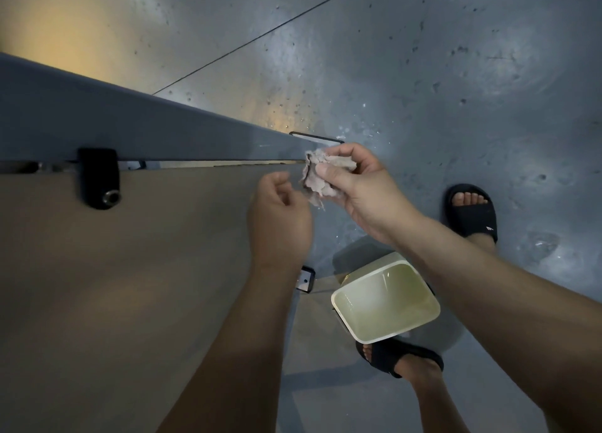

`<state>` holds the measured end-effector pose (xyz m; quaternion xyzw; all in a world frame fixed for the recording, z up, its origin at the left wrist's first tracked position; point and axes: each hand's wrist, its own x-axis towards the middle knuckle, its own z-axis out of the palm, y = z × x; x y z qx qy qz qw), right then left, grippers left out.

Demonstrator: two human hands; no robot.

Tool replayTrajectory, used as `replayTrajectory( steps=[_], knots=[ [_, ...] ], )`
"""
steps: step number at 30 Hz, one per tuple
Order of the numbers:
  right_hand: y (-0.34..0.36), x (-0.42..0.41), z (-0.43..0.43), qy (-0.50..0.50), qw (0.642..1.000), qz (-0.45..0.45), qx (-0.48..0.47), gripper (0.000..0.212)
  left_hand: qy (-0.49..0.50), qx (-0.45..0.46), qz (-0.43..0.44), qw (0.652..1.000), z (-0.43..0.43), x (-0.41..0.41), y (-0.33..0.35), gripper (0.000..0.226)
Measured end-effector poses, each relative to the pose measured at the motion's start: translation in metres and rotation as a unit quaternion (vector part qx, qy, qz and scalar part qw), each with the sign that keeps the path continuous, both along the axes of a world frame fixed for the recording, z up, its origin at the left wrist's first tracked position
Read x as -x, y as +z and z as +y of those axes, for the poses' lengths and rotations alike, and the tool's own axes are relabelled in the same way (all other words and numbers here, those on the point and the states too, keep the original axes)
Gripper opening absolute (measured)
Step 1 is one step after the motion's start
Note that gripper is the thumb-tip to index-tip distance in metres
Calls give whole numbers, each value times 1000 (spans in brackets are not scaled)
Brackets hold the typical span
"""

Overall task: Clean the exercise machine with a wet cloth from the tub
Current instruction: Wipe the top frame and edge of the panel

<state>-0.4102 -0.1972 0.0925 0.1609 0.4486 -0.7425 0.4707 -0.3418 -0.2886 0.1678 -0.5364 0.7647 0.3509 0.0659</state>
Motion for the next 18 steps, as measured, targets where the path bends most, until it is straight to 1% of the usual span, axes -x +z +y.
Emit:
replayTrajectory(
  steps=[2, 4, 5, 6, 8, 9, 10, 12, 14, 15, 16, 18],
  knots=[
    [5, -5, -15, -6, 997, 62, -52, 30, -29, 59, -5, 998, -1, -7, 15, 30],
    [14, -8, -31, -6, 988, 134, -79, 33, -59, 105, 8, 993, 0, -14, 29, 30],
    [18, -10, -41, -9, 983, 163, -78, 32, -90, 138, 17, 986, 1, -17, 37, 32],
    [23, -11, -49, -13, 980, 187, -68, 31, -135, 184, 18, 973, 3, -20, 42, 34],
    [28, -16, -69, -13, 972, 227, -55, 29, -236, 288, -1, 928, 5, -31, 48, 38],
    [27, -17, -77, -14, 967, 248, -66, 28, -273, 319, -17, 907, 5, -37, 49, 39],
    [25, -18, -83, -18, 961, 264, -81, 29, -300, 333, -35, 893, 5, -42, 49, 41],
    [11, -14, -90, -27, 954, 272, -122, 32, -337, 327, -96, 878, 4, -51, 48, 50],
    [-7, -3, -95, -17, 960, 231, -160, 34, -363, 313, -154, 864, 2, -56, 47, 57],
    [-15, 2, -95, -7, 961, 211, -178, 33, -370, 310, -168, 860, 0, -57, 46, 58],
    [-21, 5, -96, -4, 961, 200, -191, 32, -374, 308, -173, 857, -1, -58, 45, 56],
    [-16, 0, -97, -8, 960, 203, -191, 27, -378, 311, -168, 856, -5, -60, 43, 45]
  ],
)
